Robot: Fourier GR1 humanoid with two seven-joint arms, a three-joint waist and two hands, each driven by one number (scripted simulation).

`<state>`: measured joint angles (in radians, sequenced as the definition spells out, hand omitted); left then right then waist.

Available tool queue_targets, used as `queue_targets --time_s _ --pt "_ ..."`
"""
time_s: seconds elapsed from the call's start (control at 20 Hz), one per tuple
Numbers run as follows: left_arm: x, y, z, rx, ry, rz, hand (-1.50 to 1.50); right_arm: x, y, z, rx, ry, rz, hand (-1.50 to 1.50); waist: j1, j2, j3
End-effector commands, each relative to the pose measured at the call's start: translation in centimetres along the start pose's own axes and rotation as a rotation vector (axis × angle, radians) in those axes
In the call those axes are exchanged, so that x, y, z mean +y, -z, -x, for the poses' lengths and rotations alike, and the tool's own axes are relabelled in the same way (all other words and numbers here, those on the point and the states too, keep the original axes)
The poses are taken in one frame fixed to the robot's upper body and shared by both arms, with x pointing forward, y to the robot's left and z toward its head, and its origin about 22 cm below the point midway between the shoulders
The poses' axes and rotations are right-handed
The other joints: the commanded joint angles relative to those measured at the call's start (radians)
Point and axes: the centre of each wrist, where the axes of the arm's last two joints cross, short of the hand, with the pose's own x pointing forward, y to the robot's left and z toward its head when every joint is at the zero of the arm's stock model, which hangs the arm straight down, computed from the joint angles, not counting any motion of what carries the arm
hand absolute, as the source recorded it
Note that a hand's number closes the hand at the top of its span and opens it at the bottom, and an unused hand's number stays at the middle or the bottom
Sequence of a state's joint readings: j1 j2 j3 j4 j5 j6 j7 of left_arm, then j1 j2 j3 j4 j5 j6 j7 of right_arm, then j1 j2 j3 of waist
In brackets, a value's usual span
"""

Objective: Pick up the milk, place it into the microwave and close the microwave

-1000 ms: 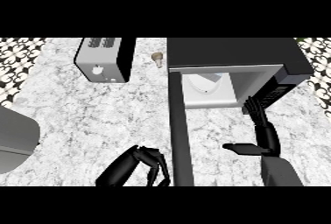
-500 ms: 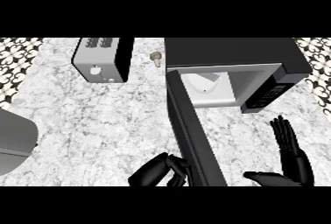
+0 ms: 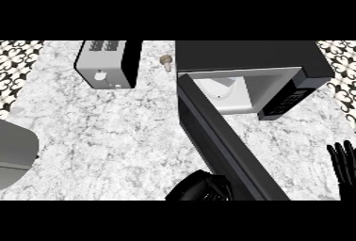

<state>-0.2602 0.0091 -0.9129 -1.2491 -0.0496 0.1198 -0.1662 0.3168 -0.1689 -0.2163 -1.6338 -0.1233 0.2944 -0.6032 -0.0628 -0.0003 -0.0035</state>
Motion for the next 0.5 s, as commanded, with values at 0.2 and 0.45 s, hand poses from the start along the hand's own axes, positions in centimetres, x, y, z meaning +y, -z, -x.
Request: queue_targets --time_s 0.2,0.45 --pt "-2.2 1.6 -1.1 -0.004 -0.027 -0.13 1.5 -2.2 0.0 -4.4 -0.038 0.061 -0.07 -1.5 -0.037 0.008 0.0" --pt "-1.7 2.5 -2.4 -0.061 -0.058 -0.213 1.5 -1.8 3.1 -5.6 -0.094 0.103 -0.166 -1.5 -0.055 0.018 -0.003"
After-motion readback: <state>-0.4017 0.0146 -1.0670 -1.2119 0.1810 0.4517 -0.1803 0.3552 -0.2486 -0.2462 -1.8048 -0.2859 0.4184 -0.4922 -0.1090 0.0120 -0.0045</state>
